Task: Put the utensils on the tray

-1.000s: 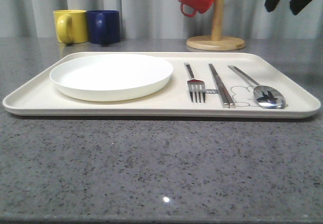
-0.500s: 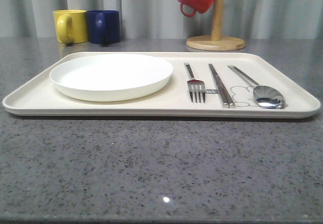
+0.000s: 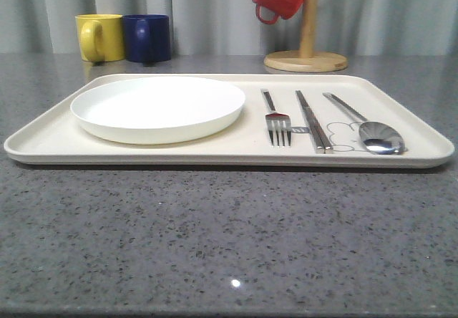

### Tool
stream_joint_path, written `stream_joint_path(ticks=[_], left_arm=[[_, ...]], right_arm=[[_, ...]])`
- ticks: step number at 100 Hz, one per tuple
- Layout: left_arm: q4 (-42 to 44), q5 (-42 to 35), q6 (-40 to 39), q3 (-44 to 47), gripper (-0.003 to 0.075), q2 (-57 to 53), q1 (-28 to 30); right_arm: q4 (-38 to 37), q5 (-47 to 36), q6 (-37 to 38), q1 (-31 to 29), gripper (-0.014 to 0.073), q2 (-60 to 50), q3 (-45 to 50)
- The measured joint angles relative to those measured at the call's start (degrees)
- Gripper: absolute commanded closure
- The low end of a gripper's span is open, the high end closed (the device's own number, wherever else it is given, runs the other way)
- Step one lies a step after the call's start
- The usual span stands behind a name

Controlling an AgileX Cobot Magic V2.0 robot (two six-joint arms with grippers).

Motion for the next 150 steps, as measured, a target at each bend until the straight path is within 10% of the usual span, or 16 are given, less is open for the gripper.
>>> stream_joint_path(ticks=[17, 39, 150], left_arm=[[0.0, 0.0, 0.0, 0.0, 0.0738, 0.0, 0.0], [0.0, 0.0, 0.0, 0.0, 0.0738, 0.0, 0.0], [0.0, 0.0, 0.0, 0.0, 0.0738, 0.0, 0.0]], right_arm=[[-1.15, -4.93, 0.0, -0.04, 0.0351, -5.06, 4.21], [-1.37, -7.38, 0.0, -0.13, 0.0669, -5.98, 5.03], [0.86, -9.32, -6.06, -0.9, 0.0662, -8.94, 6.28]])
